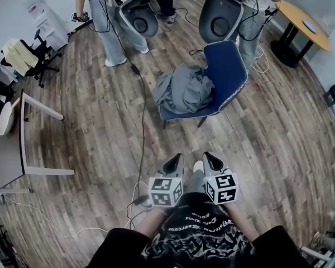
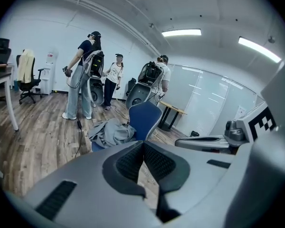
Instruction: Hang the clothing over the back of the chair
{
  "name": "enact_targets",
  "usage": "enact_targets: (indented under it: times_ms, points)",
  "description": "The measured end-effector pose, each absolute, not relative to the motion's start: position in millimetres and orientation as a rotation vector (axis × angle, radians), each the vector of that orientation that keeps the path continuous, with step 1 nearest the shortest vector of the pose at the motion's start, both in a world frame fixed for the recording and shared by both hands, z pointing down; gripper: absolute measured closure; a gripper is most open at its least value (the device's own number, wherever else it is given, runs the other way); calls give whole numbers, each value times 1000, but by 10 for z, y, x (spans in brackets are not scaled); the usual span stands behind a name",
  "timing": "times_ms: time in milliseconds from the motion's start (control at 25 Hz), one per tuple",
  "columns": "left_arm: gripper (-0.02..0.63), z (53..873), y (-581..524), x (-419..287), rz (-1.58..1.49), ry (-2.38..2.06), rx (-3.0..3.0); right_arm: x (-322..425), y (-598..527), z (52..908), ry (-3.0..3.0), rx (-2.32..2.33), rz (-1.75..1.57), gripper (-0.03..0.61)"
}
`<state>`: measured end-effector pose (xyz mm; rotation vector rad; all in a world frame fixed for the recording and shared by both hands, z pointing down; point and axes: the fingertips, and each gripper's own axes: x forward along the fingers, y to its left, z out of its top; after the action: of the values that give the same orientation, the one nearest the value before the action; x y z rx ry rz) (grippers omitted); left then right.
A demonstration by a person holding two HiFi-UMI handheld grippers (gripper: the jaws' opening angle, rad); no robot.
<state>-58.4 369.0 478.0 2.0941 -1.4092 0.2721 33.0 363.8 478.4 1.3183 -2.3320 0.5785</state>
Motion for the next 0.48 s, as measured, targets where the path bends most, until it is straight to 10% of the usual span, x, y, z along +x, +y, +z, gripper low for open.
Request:
enact_targets:
  times_ms: [480]
  points:
    - [604,4707,2692,-358,217,-1539,2066,504,2579,4734,-2415,1233,490,574]
